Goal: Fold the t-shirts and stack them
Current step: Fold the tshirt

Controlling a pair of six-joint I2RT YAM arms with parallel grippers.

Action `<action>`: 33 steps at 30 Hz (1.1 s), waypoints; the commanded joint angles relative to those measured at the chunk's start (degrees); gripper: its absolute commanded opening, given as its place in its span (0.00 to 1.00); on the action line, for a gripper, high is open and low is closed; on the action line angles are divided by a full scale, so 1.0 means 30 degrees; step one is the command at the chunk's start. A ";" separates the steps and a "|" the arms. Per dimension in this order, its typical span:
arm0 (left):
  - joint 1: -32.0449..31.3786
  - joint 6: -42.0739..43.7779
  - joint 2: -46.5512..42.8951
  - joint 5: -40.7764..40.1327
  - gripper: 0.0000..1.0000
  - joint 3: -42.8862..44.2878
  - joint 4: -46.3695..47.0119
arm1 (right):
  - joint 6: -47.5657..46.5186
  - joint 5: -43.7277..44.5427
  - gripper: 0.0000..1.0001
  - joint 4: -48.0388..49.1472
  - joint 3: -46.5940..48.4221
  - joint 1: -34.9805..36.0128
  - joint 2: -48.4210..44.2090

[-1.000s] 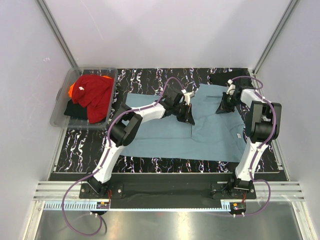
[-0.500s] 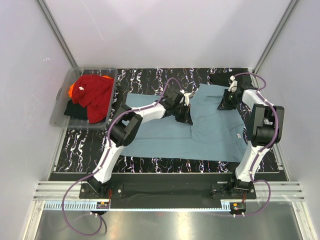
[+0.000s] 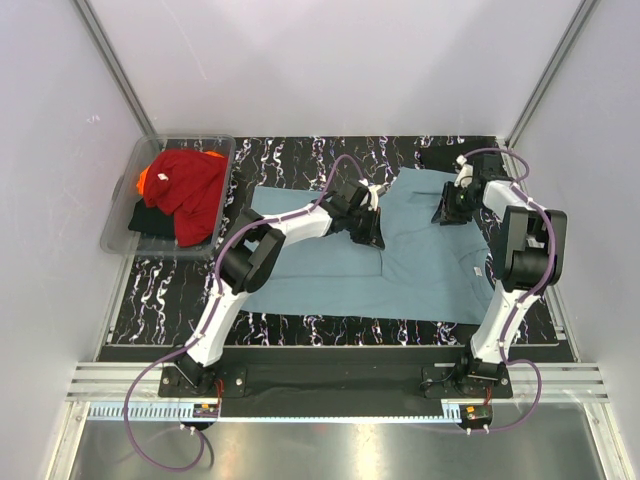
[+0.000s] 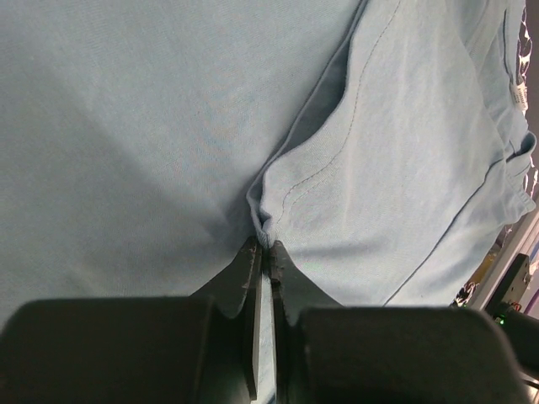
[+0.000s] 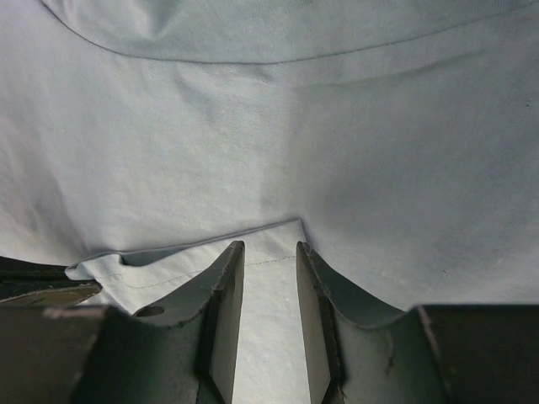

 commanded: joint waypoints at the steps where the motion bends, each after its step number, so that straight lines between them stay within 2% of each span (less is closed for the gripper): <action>1: 0.0026 -0.0018 -0.0296 -0.0617 0.04 0.0837 0.0466 | -0.0750 0.0053 0.38 -0.0144 0.0160 0.0005 0.0262; 5: 0.0026 -0.0076 -0.0179 -0.0821 0.00 0.0749 0.0437 | -0.0780 0.0198 0.39 -0.0173 0.0130 0.0034 0.0964; 13: -0.0003 -0.0311 -0.0208 -0.1202 0.00 0.0632 0.0437 | -0.0809 0.0318 0.37 -0.0173 0.0100 0.0122 0.1083; 16: 0.0026 -0.0398 -0.0325 -0.1290 0.00 0.0661 0.0437 | -0.0780 -0.0092 0.33 -0.0115 0.0042 0.0151 0.0966; 20: 0.0026 -0.0370 -0.0355 -0.1407 0.00 0.0573 0.0437 | -0.0721 -0.0269 0.18 0.0060 -0.0046 0.0268 0.0877; 22: 0.0026 -0.0428 -0.0325 -0.1378 0.00 0.0602 0.0437 | -0.0750 -0.0270 0.06 0.0061 -0.0017 0.0268 0.0819; 24: -0.0003 -0.0574 -0.0441 -0.1349 0.00 0.0573 0.0437 | -0.0721 -0.0240 0.00 0.0120 -0.0017 0.0268 0.0585; 33: 0.0026 -0.0985 -0.1203 -0.2607 0.00 0.0163 0.0261 | -0.0604 -0.0121 0.00 0.1230 -0.0718 0.0268 -0.1582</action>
